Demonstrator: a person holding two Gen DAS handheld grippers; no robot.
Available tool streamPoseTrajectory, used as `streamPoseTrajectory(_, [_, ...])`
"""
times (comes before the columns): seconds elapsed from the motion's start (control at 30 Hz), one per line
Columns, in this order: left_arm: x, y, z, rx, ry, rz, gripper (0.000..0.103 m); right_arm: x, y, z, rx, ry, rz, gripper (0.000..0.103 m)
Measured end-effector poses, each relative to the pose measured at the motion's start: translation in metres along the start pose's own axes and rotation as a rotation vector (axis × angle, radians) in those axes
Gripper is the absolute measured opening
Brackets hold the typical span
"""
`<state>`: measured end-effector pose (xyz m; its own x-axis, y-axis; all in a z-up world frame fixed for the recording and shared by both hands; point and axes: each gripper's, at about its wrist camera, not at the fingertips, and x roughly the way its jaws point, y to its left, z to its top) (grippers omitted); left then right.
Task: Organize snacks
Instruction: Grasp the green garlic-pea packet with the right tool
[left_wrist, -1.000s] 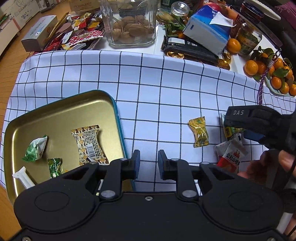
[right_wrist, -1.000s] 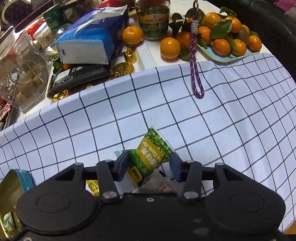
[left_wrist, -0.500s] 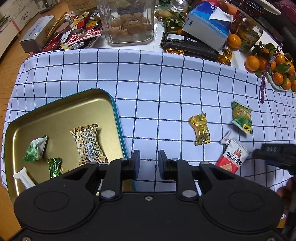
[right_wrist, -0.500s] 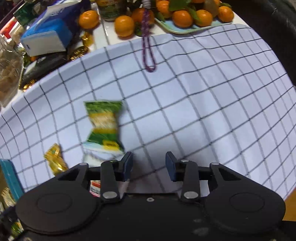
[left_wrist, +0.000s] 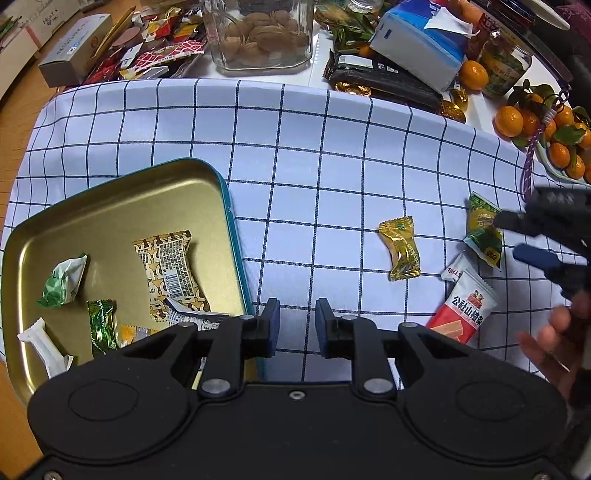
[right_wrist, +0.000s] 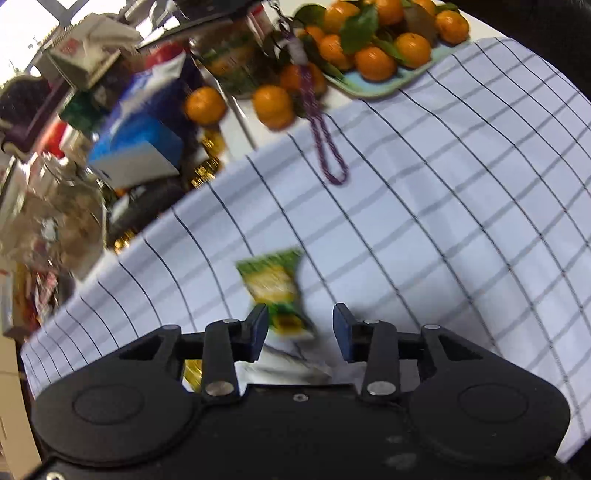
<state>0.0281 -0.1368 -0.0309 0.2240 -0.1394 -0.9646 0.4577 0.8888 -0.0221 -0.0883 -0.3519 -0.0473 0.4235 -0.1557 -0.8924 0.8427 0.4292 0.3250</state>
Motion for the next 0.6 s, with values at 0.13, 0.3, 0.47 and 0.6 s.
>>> streamPoseTrajectory(0.13, [0.002,-0.001,0.0,0.007,0.003,0.006,0.03,0.027,0.02,-0.001,0.002,0.0,-0.056,0.041])
streamPoseTrajectory(0.3, [-0.003,-0.007,0.0,0.031,-0.012,-0.02,0.03,0.034,0.029,-0.007,-0.109,-0.009,-0.122,0.036])
streamPoseTrajectory(0.47, [0.002,-0.023,-0.005,0.086,-0.005,-0.033,0.03,0.027,0.013,-0.008,-0.119,0.029,-0.164,0.033])
streamPoseTrajectory(0.6, [0.006,-0.037,-0.011,0.124,0.007,-0.059,0.03,0.02,-0.009,-0.006,-0.13,0.065,-0.2,0.033])
